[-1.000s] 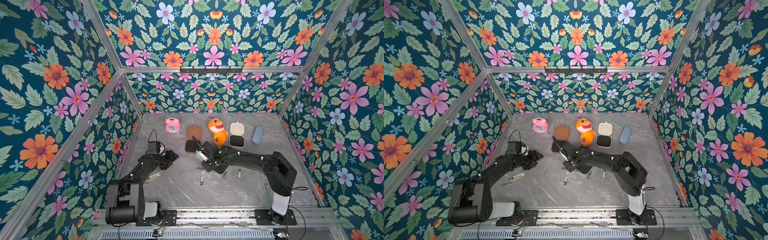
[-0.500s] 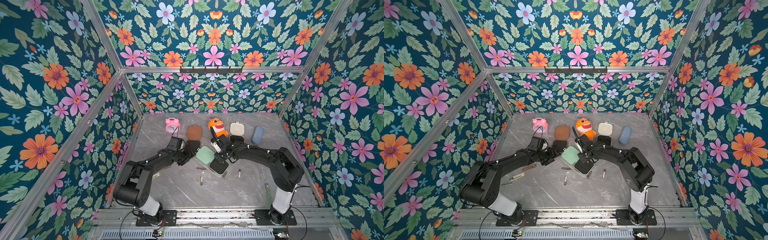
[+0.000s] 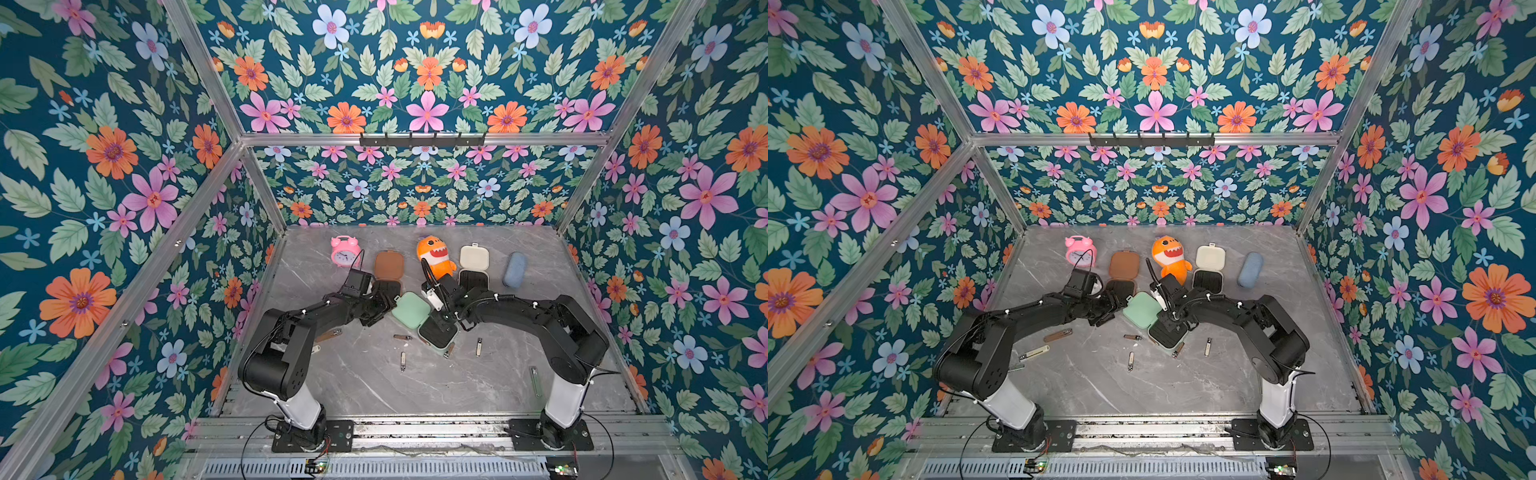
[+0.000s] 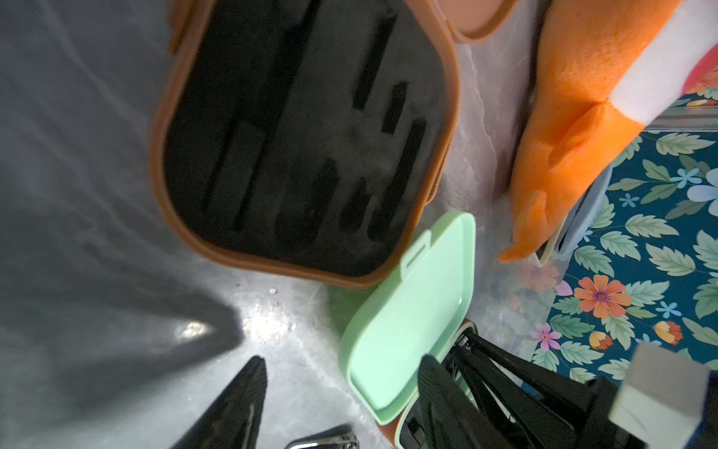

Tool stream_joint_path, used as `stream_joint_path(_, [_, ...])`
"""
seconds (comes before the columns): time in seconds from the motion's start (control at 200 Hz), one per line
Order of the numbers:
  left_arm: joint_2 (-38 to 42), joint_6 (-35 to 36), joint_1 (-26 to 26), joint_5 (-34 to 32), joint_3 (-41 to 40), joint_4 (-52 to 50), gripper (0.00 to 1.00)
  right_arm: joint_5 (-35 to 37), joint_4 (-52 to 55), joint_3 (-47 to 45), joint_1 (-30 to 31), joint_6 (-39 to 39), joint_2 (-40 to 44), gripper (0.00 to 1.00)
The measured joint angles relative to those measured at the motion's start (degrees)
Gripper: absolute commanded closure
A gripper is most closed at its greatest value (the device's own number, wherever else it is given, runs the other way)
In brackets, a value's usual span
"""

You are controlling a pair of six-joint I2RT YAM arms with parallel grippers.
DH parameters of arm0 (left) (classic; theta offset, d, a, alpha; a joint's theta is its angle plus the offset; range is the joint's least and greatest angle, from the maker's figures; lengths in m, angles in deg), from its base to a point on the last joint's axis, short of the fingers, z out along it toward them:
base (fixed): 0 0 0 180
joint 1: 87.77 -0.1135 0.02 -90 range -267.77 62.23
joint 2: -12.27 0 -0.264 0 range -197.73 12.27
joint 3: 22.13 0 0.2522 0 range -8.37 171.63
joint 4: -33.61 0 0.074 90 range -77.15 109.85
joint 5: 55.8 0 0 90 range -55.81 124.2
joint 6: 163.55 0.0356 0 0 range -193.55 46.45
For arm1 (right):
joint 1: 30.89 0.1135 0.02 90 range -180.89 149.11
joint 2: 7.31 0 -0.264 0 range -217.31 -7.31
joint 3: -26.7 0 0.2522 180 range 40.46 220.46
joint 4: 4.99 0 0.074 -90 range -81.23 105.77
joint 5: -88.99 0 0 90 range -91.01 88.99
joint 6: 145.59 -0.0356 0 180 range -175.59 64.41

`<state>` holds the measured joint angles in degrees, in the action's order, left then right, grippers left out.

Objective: Organize nail clipper sets
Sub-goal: Place the nail clipper in the storage box.

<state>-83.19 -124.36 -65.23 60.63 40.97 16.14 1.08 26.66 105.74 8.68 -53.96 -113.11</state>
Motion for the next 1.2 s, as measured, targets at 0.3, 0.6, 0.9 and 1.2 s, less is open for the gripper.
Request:
stream_joint_path(0.3, [-3.5,-0.1,2.2,0.8,3.5,1.4,0.36,1.3,-0.1,-2.3,1.4,-3.0,1.7,0.91])
stream_joint_path(0.6, [-7.7,-0.9,4.5,1.6,7.4,2.7,0.36,2.4,0.7,-6.3,2.3,-6.7,5.4,0.91])
stream_joint_path(0.9, [-10.1,-1.4,5.3,1.8,12.0,2.7,0.36,3.0,1.3,-6.8,2.6,-8.0,7.2,0.89])
stream_joint_path(1.2, [-7.3,0.9,5.4,-1.0,13.7,-1.9,0.36,3.1,0.2,-7.5,1.5,-6.8,7.0,0.89])
